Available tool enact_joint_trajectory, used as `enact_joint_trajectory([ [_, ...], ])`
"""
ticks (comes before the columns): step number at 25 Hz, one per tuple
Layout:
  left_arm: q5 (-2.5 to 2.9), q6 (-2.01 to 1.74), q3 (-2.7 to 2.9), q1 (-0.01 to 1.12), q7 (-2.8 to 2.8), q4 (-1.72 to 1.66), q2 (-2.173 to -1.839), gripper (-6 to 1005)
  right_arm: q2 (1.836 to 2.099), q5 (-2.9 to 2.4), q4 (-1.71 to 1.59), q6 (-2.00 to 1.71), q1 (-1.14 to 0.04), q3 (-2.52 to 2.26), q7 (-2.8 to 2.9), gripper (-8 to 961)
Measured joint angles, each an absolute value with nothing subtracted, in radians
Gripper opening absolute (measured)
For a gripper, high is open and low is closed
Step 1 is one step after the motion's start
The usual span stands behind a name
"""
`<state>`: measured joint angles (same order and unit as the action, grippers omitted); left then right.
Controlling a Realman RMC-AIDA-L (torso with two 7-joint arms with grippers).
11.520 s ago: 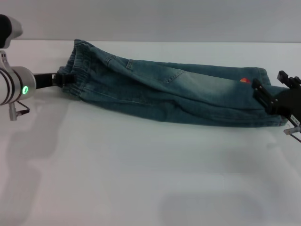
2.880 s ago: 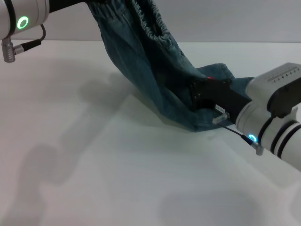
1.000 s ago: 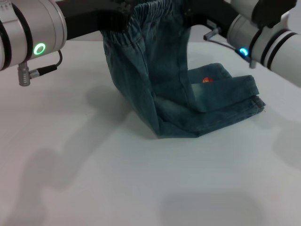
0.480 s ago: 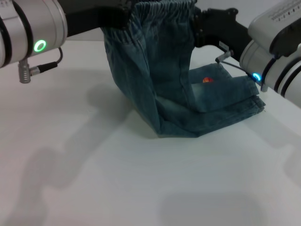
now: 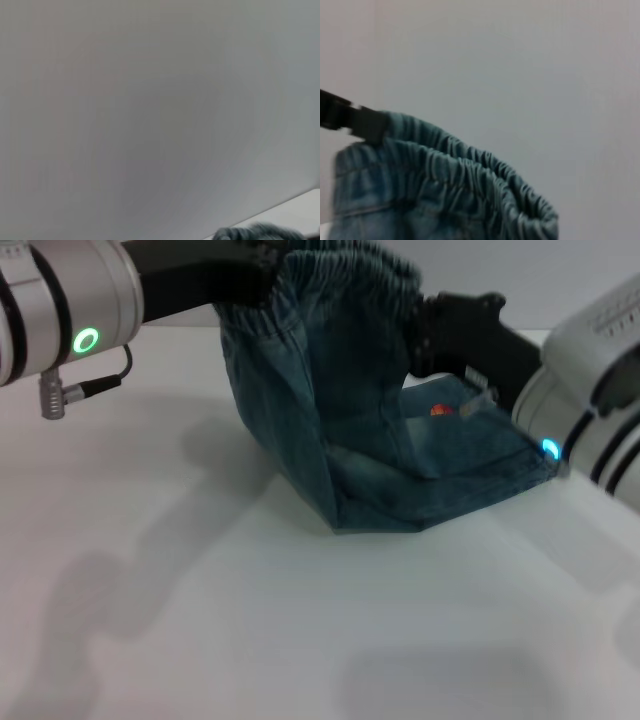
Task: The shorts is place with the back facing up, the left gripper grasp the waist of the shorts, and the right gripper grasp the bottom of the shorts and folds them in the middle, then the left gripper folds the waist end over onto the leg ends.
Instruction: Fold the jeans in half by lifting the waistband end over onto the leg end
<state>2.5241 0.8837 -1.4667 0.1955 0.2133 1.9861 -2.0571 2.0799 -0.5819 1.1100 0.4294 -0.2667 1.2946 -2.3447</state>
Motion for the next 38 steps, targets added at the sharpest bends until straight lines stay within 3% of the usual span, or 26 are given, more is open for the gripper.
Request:
enact_joint_trajectory([
  [29,2.522,0.881,-1.48,0.206,0.236,2.004,-2.057,90,2.077,-0.467,1.109,0.5,-0.113,1.312,-2.354,0],
  [38,2.523,0.877,-1.482,0.216,0.236,2.001,-2.057,90,2.077,-0.464,1.077,0.506,-0.166,1.17,-2.33,0],
])
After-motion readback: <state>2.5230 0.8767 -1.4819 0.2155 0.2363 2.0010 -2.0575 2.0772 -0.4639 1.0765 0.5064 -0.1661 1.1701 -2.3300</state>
